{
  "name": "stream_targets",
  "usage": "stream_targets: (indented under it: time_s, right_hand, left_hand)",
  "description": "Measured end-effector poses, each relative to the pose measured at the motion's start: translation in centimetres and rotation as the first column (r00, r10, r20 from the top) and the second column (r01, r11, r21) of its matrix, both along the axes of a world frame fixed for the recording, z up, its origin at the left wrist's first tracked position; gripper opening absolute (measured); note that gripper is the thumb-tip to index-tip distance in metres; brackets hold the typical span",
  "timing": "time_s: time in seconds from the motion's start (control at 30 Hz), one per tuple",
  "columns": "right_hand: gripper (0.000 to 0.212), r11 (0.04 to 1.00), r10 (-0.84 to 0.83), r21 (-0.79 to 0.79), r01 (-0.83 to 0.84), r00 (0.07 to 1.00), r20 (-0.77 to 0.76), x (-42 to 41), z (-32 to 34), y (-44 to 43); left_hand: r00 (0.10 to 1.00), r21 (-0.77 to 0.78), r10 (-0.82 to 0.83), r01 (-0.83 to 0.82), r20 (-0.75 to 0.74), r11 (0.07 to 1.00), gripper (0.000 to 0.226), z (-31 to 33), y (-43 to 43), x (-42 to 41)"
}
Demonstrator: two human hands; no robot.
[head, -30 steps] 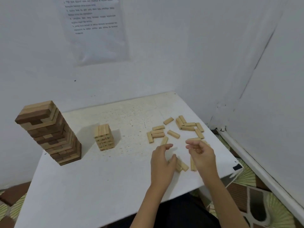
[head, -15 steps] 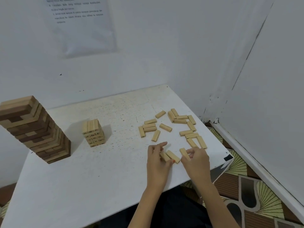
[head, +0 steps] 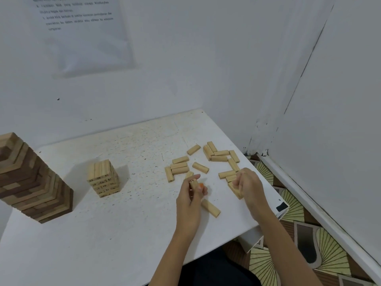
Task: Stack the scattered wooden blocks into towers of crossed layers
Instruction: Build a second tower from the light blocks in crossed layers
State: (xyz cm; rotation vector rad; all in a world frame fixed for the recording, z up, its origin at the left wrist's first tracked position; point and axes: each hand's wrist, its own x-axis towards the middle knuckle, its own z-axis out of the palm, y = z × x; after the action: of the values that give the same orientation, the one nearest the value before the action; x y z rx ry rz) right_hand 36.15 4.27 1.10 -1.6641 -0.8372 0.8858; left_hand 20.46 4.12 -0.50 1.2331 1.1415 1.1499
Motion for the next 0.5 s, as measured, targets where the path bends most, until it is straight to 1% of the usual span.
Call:
stream_targets:
  time_s: [0.07,0.1,0.13,0.17,0.2,0.23,0.27,0.3,0.33,0.4,0.43,0.5]
  right_hand:
    - [0.012,0.999,-0.009,0.038,0.009,1.000,-0.002,0.4,0.3,1.0]
    - [0.013,0.999,0.023,0.047,-0.025,0.999,0.048,0.7,0.1,1.5]
    - [0.013,0.996,0.076,0.036,-0.082,0.985,0.152,0.9,-0.2,2.0]
    - [0.009,0.989,0.143,-0.022,-0.143,0.943,0.301,1.1,-0.5,2.5]
    - [0.012,0.976,0.219,-0.105,-0.192,0.865,0.452,1.6,-1.1,3.1]
    - [0.024,0.954,0.300,-0.195,-0.229,0.766,0.569,2.0,-1.8,3.7]
    - [0.034,0.928,0.373,-0.269,-0.258,0.671,0.641,2.2,-2.4,4.1]
    - [0.039,0.907,0.421,-0.314,-0.280,0.599,0.681,2.2,-2.7,4.4]
    - [0.038,0.898,0.438,-0.325,-0.296,0.560,0.703,2.2,-3.0,4.5]
    - [0.029,0.905,0.420,-0.280,-0.321,0.564,0.711,1.9,-3.3,4.8]
    - [0.024,0.911,0.403,-0.243,-0.334,0.587,0.702,1.8,-3.4,4.9]
    - [0.018,0.926,0.343,-0.121,-0.357,0.666,0.662,1.3,-3.5,4.9]
  left_hand:
    - [0.999,-0.013,-0.038,0.038,0.008,0.999,0.026,0.1,0.8,0.5]
    - [0.999,-0.022,-0.051,0.051,0.004,0.998,0.028,0.0,1.1,0.7]
    - [0.998,-0.029,-0.056,0.056,-0.006,0.998,0.028,0.0,1.5,0.9]
    - [0.998,-0.032,-0.055,0.054,-0.025,0.998,0.026,0.0,1.7,1.0]
    - [0.998,-0.034,-0.056,0.054,-0.043,0.998,0.023,0.0,2.0,1.0]
    - [0.996,-0.039,-0.060,0.058,-0.059,0.998,0.019,-0.1,2.1,1.0]
    - [0.995,-0.044,-0.065,0.062,-0.069,0.997,0.017,-0.2,2.2,0.9]
    - [0.995,-0.048,-0.062,0.058,-0.077,0.997,0.015,-0.3,2.2,0.9]
    - [0.995,-0.048,-0.048,0.044,-0.089,0.998,0.015,-0.4,2.1,0.8]
    - [0.993,-0.032,-0.004,0.001,-0.120,0.999,0.015,-0.6,2.1,0.7]
    - [0.992,-0.026,0.014,-0.018,-0.125,1.000,0.015,-0.6,2.1,0.6]
    - [0.992,-0.023,0.050,-0.053,-0.118,0.998,0.018,-0.6,2.1,0.2]
